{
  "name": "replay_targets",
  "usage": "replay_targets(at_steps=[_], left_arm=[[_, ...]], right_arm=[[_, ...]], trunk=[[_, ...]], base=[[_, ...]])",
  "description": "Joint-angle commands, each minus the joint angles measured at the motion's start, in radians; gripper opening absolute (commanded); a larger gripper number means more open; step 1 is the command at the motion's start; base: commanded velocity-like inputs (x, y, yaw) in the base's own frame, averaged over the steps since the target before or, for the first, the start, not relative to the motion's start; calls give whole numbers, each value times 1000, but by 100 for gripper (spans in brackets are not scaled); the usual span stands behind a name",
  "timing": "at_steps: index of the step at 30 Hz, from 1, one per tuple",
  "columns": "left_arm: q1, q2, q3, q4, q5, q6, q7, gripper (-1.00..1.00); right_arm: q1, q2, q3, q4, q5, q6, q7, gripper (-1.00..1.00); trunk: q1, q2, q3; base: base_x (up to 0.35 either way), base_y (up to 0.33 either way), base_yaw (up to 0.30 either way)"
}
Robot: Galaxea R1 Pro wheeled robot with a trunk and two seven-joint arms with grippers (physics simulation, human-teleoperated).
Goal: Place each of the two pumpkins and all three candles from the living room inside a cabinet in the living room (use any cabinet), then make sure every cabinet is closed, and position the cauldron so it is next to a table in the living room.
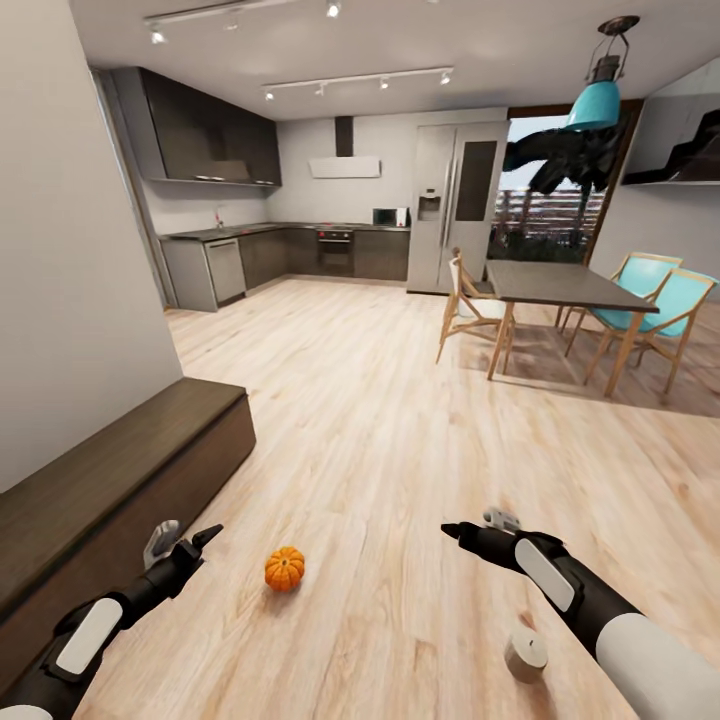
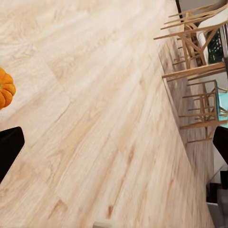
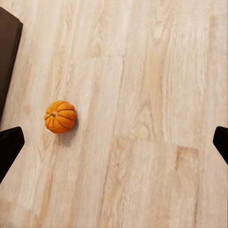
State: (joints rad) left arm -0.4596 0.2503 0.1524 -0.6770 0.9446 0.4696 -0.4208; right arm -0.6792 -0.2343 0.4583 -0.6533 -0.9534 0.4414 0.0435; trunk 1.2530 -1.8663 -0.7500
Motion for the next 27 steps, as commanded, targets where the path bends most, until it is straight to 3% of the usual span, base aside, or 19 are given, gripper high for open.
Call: replay_targets(at_steps=[1, 11, 15, 18, 27], left_arm=[[-1, 0, 3, 1, 6, 8, -1, 100], [-2, 0, 2, 0, 8, 9, -4, 100], [-1, 0, -17, -1, 0, 8, -65, 100], [-2, 1, -29, -1, -26, 8, -103, 100], [-1, 5, -31, -1, -41, 8, -115, 100]], right_arm=[[-1, -1, 3, -1, -1, 2, 1, 100], [-1, -1, 3, -1, -1, 2, 1, 100], [-1, -2, 3, -1, -1, 2, 2, 100], [-1, -2, 3, -1, -1, 2, 2, 100], [-1, -2, 2, -1, -2, 2, 3, 100]], trunk=[[0, 0, -1], [0, 0, -1], [0, 0, -1], [0, 0, -1], [16, -28, -13]], base=[[212, 198, 12], [174, 65, 2], [45, -24, 0], [9, -5, 0], [1, 0, 0]])
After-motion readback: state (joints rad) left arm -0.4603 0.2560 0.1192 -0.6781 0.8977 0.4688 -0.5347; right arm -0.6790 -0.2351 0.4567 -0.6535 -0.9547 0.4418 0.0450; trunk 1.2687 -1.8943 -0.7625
